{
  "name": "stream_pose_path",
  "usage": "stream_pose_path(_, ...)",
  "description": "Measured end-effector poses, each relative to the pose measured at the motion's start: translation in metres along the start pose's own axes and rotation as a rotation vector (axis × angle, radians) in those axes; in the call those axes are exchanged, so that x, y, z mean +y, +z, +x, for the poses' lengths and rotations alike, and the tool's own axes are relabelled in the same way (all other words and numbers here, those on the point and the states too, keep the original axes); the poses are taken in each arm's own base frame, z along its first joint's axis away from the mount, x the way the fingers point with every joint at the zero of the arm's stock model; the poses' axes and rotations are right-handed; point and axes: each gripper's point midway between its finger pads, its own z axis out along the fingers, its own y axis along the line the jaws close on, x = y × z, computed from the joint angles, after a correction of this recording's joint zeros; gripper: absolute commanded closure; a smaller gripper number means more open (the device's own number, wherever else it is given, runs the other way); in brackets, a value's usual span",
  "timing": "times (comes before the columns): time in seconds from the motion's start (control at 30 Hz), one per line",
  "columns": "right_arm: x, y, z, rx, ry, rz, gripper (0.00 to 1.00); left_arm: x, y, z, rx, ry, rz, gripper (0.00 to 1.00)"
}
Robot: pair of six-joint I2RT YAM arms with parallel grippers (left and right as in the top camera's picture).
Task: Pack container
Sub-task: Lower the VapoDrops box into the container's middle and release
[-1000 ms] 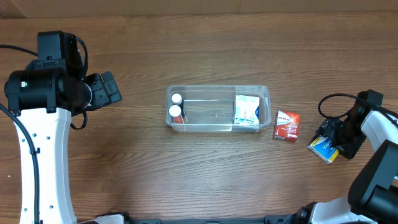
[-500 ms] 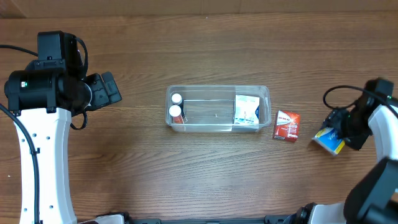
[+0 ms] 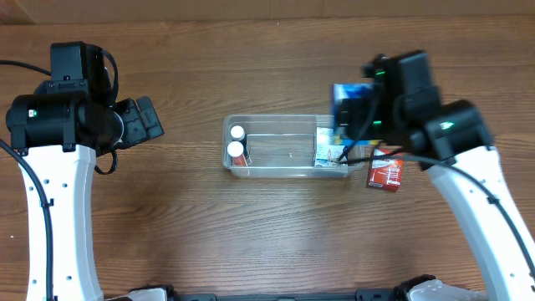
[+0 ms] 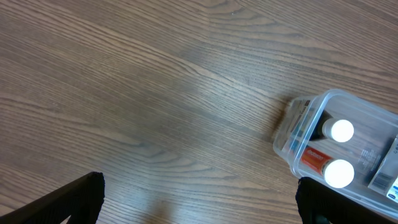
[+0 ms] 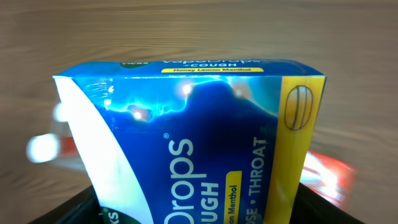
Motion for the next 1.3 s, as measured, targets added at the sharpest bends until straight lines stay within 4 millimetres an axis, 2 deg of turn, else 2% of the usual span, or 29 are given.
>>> stream_pose_path(0.1, 0.035, 0.018, 0.007, 0.030, -0.028, -0.051, 0.24, 0.000, 0.000, 0.000, 0.000, 0.000, 0.000, 0.00)
stream_pose_path(0.17, 0.041, 0.037, 0.013, 0.077, -0.016, -0.042, 0.24, 0.000, 0.000, 0.000, 0.000, 0.000, 0.000, 0.00)
stream_pose_path(0.33, 0.033, 0.103, 0.038, 0.245, 0.042, 0.037, 0.23, 0.000, 0.000, 0.000, 0.000, 0.000, 0.000, 0.00)
stream_pose_path(0.47, 0.027, 0.132, 0.054, 0.327, 0.068, 0.080, 0.23, 0.000, 0.000, 0.000, 0.000, 0.000, 0.000, 0.00)
stream_pose_path(0.8, 0.026, 0.137, 0.056, 0.333, 0.082, 0.086, 0.18, 0.000, 0.000, 0.000, 0.000, 0.000, 0.000, 0.00)
stream_pose_path(1.23, 0.027, 0.137, 0.056, 0.333, 0.081, 0.085, 0.18, 0.000, 0.000, 0.000, 0.001, 0.000, 0.000, 0.00)
stream_pose_path(1.3, 0.026, 0.137, 0.056, 0.334, 0.082, 0.085, 0.14, 0.000, 0.000, 0.000, 0.000, 0.000, 0.000, 0.00)
